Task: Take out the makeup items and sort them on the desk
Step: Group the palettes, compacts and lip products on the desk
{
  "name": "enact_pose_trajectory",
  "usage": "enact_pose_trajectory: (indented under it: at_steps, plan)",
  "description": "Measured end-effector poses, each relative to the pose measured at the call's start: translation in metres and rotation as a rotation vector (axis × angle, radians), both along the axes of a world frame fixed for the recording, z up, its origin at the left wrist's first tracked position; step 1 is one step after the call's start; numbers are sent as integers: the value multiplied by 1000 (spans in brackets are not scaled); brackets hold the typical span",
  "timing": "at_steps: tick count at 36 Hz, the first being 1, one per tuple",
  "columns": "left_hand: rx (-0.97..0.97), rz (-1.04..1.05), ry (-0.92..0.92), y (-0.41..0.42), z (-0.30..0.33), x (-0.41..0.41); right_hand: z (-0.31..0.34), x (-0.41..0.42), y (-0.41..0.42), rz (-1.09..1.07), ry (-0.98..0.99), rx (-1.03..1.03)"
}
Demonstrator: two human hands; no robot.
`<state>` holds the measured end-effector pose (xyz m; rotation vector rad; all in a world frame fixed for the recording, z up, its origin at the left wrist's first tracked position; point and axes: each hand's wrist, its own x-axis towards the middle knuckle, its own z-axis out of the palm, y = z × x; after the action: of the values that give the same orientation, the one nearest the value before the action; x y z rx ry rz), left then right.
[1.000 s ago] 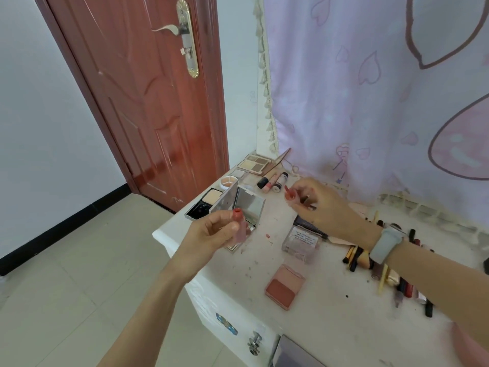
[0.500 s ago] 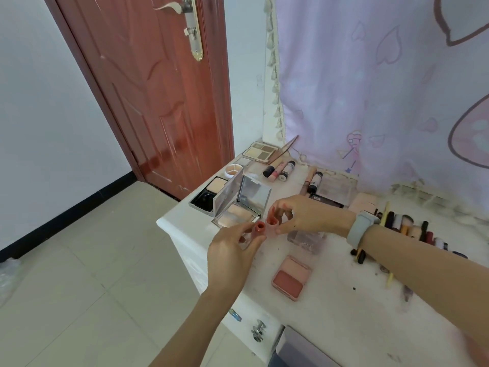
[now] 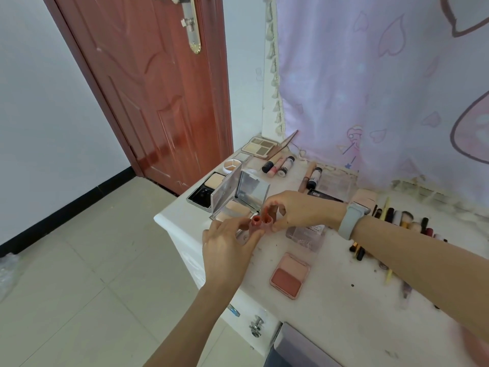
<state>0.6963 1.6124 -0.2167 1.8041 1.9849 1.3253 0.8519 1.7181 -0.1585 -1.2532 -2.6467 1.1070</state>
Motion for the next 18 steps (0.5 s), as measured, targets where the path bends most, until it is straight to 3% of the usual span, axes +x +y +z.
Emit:
enact_pose_trajectory:
  at_steps: [18]
  plan:
    - [57, -38, 74, -2, -13, -4, 7, 14, 5, -57, -32, -115]
